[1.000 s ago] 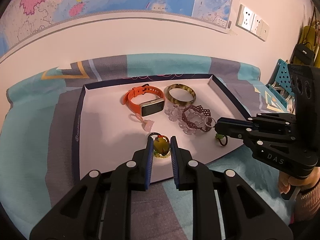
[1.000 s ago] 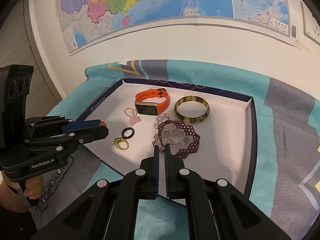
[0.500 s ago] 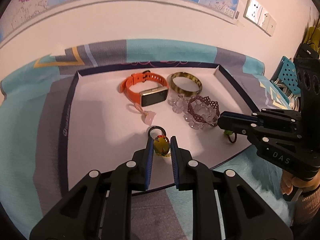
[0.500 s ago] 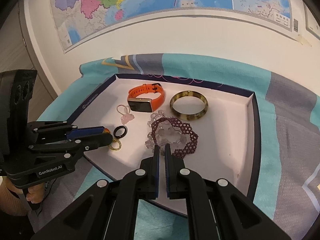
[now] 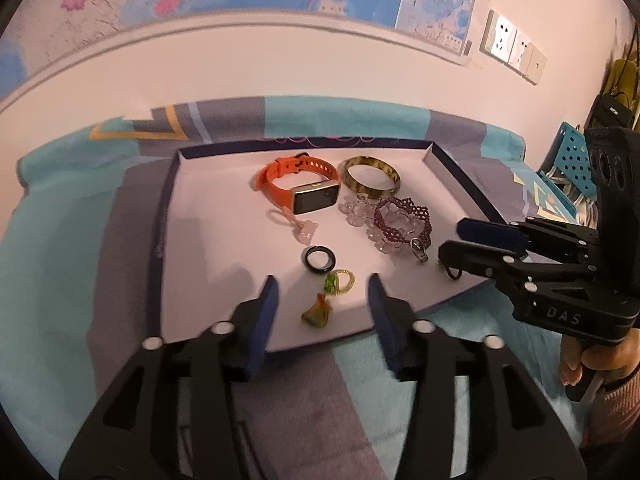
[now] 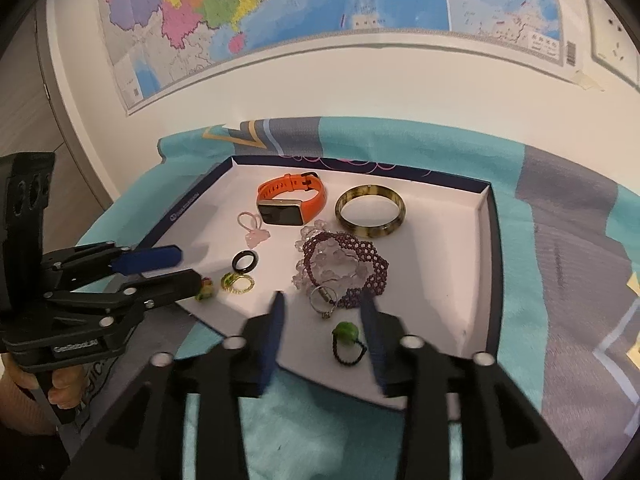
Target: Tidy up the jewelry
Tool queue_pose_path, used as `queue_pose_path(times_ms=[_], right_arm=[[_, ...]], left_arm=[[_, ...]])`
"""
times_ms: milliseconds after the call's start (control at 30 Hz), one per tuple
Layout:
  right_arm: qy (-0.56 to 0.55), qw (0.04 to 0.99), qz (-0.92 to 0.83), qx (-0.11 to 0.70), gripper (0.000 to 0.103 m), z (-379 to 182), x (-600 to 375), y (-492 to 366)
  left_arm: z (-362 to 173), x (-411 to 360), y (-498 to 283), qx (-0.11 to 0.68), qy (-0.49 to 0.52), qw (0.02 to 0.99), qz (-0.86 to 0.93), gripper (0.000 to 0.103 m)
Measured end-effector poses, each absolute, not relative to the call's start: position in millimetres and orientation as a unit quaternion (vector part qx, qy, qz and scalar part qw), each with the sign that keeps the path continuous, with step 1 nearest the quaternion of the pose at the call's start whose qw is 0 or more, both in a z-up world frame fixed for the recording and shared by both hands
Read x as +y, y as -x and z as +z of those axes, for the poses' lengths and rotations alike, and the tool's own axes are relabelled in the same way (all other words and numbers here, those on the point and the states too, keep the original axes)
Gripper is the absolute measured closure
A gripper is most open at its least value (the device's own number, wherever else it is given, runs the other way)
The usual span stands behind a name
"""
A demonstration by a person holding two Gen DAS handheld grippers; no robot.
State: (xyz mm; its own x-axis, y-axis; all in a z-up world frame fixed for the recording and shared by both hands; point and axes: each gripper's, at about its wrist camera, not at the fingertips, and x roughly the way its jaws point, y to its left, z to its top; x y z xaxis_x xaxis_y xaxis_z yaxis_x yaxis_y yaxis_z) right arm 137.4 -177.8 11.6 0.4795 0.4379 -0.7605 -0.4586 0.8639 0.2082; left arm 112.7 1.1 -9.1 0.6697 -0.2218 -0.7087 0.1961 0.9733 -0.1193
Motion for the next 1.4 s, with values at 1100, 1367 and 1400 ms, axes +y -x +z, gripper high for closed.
queue_pose_path(times_ms=[1100, 1367, 1400], right_arm=[[0.020, 0.891, 0.213, 0.400, 0.007, 24.5, -183.0, -42.8], [0.020, 0.890, 0.214, 0.401, 0.007, 23.4, -180.4, -37.8], [0.020, 0.891, 0.214, 0.401, 0.007, 23.8, -180.0, -37.3]], left_arm=[[0.3, 7.8, -23.0, 0.349, 0.010, 0.937, -0.012, 0.006], [0.8, 8.8, -19.8, 0.349, 0.011, 0.937, -0.005, 0.006], [0.8, 9.5, -19.8, 0.350, 0.014, 0.937, -0.004, 0.006]])
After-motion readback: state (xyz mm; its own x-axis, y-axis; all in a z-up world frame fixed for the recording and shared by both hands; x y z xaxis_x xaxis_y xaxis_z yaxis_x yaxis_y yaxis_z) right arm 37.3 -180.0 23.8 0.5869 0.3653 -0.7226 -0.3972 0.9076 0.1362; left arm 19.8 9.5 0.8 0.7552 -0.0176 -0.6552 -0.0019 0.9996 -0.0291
